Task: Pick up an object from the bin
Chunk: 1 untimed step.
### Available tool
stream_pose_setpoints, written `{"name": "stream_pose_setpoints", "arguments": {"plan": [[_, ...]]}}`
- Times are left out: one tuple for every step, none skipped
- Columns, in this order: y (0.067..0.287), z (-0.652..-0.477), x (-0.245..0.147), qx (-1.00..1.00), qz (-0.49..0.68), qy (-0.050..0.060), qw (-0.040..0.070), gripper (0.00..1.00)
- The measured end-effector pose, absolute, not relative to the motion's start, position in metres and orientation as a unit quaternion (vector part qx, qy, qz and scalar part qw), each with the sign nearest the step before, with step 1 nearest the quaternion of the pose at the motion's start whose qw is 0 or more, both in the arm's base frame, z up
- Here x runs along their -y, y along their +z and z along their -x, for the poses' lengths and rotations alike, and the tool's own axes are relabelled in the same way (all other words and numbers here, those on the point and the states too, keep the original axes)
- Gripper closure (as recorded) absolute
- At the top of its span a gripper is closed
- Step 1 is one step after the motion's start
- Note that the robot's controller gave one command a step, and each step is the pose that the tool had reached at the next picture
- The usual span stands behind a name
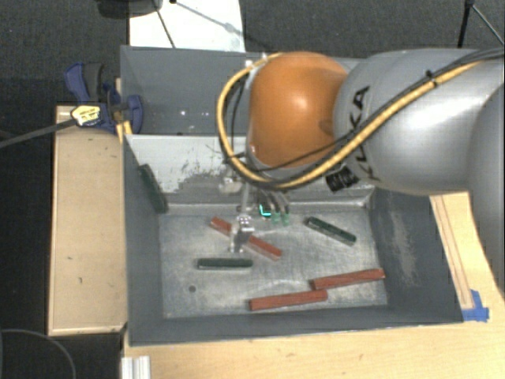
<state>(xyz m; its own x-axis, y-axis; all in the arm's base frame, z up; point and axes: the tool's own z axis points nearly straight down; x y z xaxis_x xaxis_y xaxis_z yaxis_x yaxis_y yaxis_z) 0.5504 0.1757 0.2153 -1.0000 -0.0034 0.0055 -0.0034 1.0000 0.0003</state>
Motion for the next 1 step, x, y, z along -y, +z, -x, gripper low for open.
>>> {"name": "stream_pose_setpoints", "arguments": {"plan": [[0.2200, -0.5522, -0.1746, 1.000, 0.001, -0.001, -0.001, 0.00]]}}
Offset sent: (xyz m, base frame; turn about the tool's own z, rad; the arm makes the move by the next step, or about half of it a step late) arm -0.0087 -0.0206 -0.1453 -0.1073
